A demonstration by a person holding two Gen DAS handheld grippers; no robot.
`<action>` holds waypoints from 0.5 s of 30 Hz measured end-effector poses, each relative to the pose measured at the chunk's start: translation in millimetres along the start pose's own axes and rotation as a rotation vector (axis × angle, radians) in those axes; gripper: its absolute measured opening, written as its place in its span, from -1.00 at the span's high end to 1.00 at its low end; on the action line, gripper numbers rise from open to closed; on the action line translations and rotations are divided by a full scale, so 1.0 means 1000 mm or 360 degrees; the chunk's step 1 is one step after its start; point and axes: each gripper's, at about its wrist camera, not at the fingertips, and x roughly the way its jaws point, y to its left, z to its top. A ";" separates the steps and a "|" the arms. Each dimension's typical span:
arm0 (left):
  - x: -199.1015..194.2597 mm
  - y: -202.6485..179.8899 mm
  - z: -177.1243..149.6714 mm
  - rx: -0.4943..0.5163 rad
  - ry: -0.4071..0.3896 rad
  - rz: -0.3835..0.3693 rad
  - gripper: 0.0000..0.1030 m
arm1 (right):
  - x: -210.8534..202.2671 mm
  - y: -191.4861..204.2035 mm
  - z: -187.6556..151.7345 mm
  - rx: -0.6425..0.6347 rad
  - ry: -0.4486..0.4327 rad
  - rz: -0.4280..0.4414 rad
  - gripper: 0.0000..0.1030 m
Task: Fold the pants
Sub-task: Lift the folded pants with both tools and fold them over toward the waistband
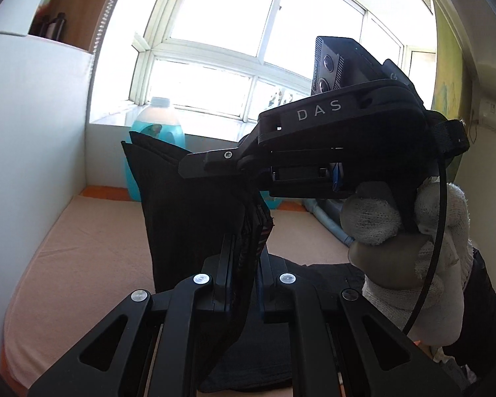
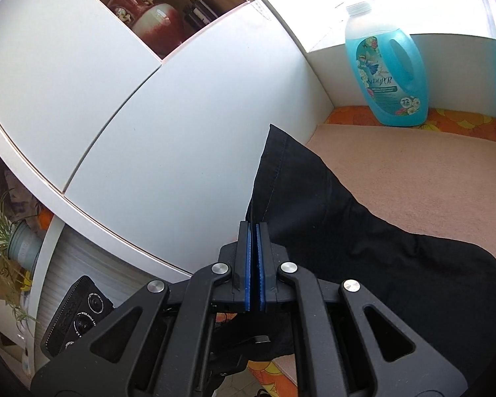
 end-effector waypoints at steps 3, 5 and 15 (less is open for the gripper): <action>0.018 -0.034 0.003 0.0058 0.0044 -0.0085 0.82 | -0.046 -0.011 -0.016 0.0041 -0.0067 -0.0054 0.92; 0.030 -0.054 0.005 0.0095 0.0075 -0.0148 0.82 | -0.079 -0.021 -0.027 0.0067 -0.0109 -0.0086 0.92; 0.122 -0.136 -0.020 0.0292 0.0346 -0.0477 0.82 | -0.176 -0.132 -0.103 0.0362 -0.0279 -0.0310 0.92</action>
